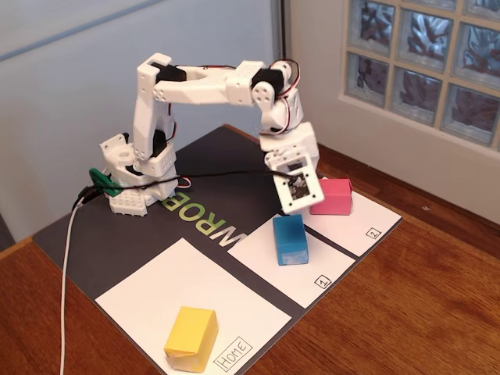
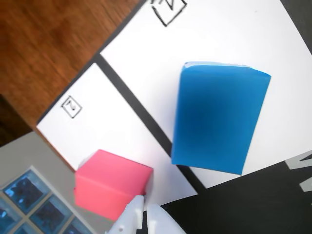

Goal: Move box blue to home

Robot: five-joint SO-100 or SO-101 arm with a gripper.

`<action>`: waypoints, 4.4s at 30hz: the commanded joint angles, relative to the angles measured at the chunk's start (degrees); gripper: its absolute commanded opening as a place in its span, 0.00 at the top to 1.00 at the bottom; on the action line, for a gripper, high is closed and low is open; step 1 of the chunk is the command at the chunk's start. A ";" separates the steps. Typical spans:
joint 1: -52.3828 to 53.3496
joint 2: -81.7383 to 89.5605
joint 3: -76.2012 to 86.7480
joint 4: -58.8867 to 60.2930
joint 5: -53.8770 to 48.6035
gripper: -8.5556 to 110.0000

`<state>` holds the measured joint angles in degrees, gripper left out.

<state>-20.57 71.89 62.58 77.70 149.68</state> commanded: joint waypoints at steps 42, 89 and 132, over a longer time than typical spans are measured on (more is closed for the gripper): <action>4.04 -10.63 -8.61 0.35 2.29 0.59; 4.48 -17.31 2.46 -12.74 5.71 0.93; 7.21 13.45 4.92 -4.31 -16.87 0.93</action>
<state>-14.50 78.75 66.88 71.02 134.56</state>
